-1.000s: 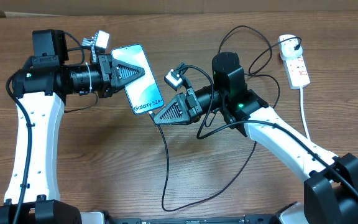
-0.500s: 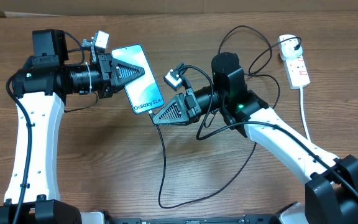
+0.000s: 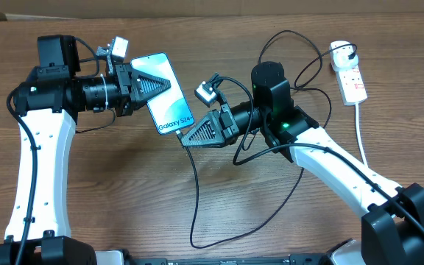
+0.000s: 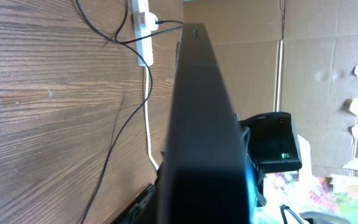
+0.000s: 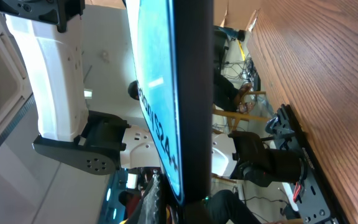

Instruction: Plug charger to phone and switch on socket

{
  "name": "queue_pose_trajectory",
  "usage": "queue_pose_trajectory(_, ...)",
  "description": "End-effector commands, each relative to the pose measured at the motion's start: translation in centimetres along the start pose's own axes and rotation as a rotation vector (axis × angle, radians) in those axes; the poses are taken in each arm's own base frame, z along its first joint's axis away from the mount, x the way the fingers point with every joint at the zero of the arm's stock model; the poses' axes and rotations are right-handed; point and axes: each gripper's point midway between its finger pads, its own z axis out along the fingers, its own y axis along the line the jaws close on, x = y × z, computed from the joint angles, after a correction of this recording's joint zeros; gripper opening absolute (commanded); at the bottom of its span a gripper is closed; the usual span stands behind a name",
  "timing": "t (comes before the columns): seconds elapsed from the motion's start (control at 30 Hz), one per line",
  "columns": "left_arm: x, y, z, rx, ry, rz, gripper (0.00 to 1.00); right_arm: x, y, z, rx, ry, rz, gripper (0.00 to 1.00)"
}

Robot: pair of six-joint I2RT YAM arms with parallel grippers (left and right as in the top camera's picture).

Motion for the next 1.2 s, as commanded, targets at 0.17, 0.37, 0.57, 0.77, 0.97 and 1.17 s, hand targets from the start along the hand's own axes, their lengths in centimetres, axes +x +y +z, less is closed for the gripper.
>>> queue_pose_trajectory(0.17,1.9,-3.0,0.1,0.136,0.086,-0.029,0.04,-3.2,-0.2,-1.7,0.055,-0.162,-0.018,0.04)
queue_pose_trajectory(0.37,2.0,-3.2,0.1,0.15,0.092,-0.019,0.04,-3.2,-0.2,-1.7,0.055,-0.162,-0.013,0.04)
queue_pose_trajectory(0.57,2.0,-3.2,0.1,0.15,0.092,-0.019,0.04,-3.3,-0.3,-1.7,0.057,-0.17,0.009,0.04)
queue_pose_trajectory(0.77,2.0,-3.2,0.1,0.15,0.092,-0.02,0.04,-3.8,-0.5,-1.8,0.068,-0.198,0.009,0.04)
queue_pose_trajectory(0.97,2.0,-3.2,0.1,0.15,0.091,-0.019,0.04,-4.0,-0.6,-2.0,0.071,-0.209,0.019,0.04)
queue_pose_trajectory(1.17,2.0,-3.2,0.1,0.15,0.091,-0.019,0.04,-4.2,-0.7,-2.0,0.075,-0.222,0.032,0.04)
